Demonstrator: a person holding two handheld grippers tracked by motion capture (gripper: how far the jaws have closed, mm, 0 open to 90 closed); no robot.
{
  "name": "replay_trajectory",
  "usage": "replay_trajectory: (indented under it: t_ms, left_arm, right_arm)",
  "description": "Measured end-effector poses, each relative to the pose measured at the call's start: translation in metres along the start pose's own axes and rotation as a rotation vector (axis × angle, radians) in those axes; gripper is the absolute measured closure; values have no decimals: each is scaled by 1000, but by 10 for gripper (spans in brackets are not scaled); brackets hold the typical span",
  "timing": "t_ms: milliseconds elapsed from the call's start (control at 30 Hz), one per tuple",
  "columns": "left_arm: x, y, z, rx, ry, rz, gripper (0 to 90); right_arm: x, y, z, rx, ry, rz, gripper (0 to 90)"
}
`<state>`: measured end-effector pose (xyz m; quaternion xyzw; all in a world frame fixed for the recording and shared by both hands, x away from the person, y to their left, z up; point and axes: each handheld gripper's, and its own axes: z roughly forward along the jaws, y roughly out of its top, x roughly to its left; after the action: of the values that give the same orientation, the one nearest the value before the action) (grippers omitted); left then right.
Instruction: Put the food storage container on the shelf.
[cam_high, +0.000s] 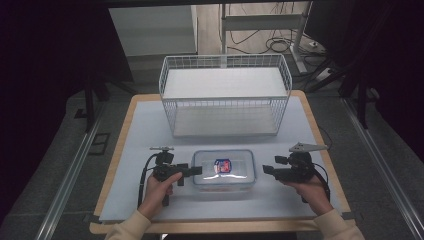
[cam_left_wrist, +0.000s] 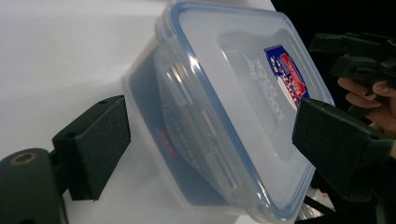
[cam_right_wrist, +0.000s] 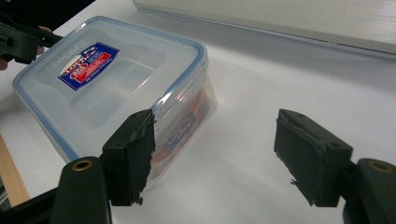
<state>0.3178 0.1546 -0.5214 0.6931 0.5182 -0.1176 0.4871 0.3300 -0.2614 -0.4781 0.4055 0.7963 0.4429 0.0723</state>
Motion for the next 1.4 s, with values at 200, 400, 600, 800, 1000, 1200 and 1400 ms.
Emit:
replay_trajectory:
  t_ms: [200, 400, 600, 800, 1000, 1200, 1400]
  left_arm:
    - [-1, -2, 9, 31, -23, -12, 125]
    - [-3, -3, 12, 34, -26, -6, 168]
    - [-5, -3, 9, 9, -5, 12, 217]
    - [-6, -3, 8, 8, -2, 16, 228]
    - [-4, -5, 7, 20, -21, -7, 228]
    - [-5, -6, 6, 21, -15, -5, 244]
    - [-5, -6, 6, 9, -19, -11, 254]
  right_arm:
    - [0, -1, 1, 4, -5, -1, 290]
    - [1, -1, 1, 7, -5, -2, 290]
    - [2, -2, 2, 13, -6, -6, 290]
    - [4, -3, 3, 17, 3, -8, 289]
    - [3, -3, 2, 16, 0, -5, 289]
    - [4, -3, 2, 23, 11, -3, 288]
    - [7, 1, 4, 6, 74, 21, 259]
